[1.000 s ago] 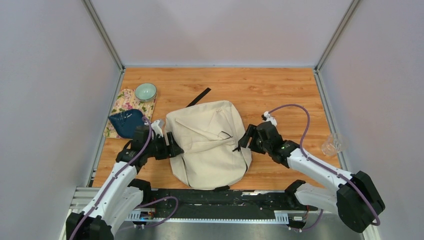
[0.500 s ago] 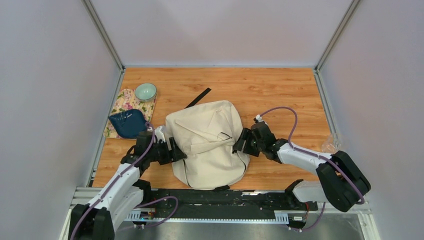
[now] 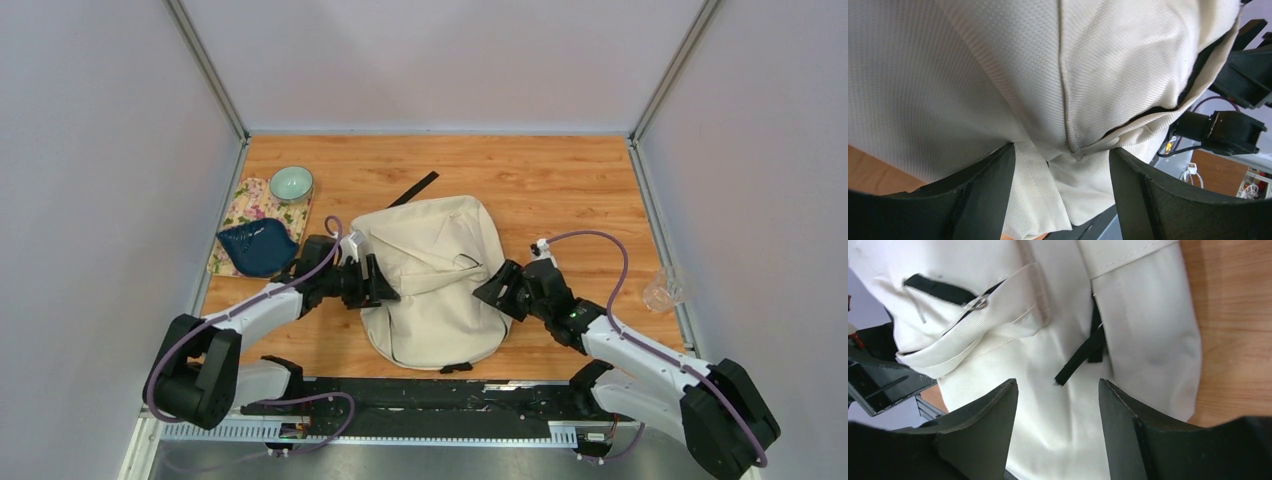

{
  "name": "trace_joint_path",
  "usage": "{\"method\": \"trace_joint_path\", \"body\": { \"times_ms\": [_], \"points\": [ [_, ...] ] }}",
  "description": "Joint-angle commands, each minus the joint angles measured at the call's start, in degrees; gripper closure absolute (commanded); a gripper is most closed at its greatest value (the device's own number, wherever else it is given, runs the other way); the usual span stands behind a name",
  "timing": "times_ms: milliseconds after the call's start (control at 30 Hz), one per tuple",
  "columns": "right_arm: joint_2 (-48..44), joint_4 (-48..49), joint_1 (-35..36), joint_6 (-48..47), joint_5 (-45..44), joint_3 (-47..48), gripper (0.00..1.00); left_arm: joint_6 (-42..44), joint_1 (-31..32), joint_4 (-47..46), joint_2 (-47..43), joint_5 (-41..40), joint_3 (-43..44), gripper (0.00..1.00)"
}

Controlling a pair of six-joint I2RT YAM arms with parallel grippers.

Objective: Pack the student bag
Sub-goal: Move the student bag to the center of the board.

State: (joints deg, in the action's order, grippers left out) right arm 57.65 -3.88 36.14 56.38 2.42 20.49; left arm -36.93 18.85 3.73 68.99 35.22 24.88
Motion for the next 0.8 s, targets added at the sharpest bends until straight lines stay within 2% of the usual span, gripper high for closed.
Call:
{"method": "trace_joint_path", "body": {
  "times_ms": [0, 133, 400, 567, 767],
  "points": [
    [-3.9, -3.4, 0.3, 1.1, -4.4, 0.4, 0.36, -1.1, 0.6, -8.6, 3.8, 1.4, 7.7, 0.24],
    [-1.7, -4.0, 0.2, 0.0, -5.3, 2.4, 0.36, -1.0, 0.7, -8.4, 7.4, 3.2, 12.4, 0.24],
    [4.5, -3.1, 0.2, -0.6, -1.0, 6.6, 0.37, -1.6, 1.4, -9.6, 14.2, 5.9, 16.9, 0.24],
    [2.7, -3.5, 0.1, -1.0, -1.1, 6.8, 0.37, -0.5, 2.7, -9.4, 16.4, 7.0, 17.4, 0.25],
    [-0.2, -4.0, 0.2, -0.3, -1.1, 6.1, 0.37, 0.5, 5.7, -7.2, 21.2, 7.7, 22.9, 0.25]
  ]
}}
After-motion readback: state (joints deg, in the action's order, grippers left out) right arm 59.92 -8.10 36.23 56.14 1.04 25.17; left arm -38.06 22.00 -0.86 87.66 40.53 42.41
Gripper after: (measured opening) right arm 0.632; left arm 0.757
